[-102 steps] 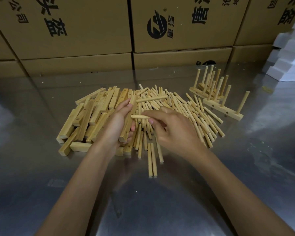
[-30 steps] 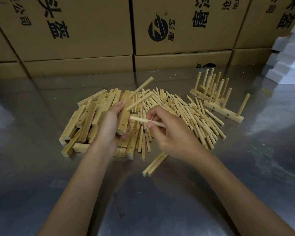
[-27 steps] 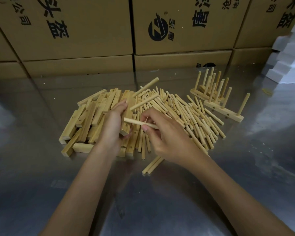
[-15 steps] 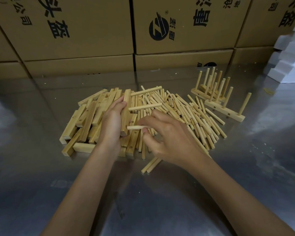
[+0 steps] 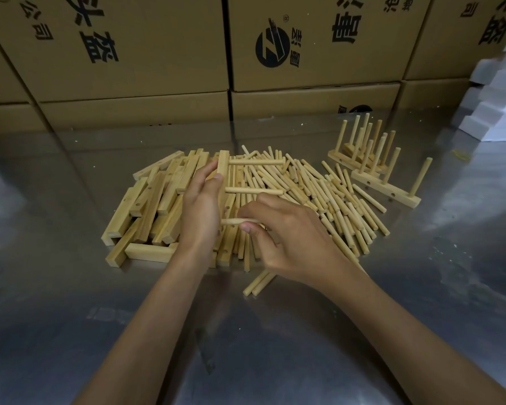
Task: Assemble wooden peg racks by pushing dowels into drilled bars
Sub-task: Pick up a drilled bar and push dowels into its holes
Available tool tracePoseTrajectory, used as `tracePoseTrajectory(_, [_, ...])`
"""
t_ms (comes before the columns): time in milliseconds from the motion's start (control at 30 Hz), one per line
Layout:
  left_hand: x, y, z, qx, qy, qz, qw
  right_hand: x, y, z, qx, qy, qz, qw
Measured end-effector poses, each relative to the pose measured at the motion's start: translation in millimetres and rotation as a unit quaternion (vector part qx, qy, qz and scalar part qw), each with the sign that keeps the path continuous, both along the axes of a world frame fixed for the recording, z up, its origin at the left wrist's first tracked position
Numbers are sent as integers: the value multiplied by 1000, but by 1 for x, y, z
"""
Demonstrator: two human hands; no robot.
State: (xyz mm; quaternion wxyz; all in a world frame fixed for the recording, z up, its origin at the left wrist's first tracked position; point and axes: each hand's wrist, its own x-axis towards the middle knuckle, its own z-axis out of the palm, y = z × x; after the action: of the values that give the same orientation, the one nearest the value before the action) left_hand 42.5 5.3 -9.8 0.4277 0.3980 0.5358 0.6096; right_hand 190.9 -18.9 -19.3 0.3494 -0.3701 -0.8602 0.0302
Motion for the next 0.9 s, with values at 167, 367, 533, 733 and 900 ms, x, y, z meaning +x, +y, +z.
tracePoseTrajectory(167, [0,1,-4,32,27,-11,999,0,4,-3,-70,69,8,995])
tracePoseTrajectory(367, [2,0,-6,54,51,-28,997,1,6,-5,-143,117,14,983])
tracePoseTrajectory(533, [3,0,-5,70,42,-34,996,1,4,-5,-207,159,28,965])
tracePoseTrajectory(733, [5,3,-11,86,73,-40,993,2,4,-2,-214,129,12,968])
tracePoseTrajectory(900, [5,3,-12,94,92,-45,990,1,4,-1,-246,128,0,961])
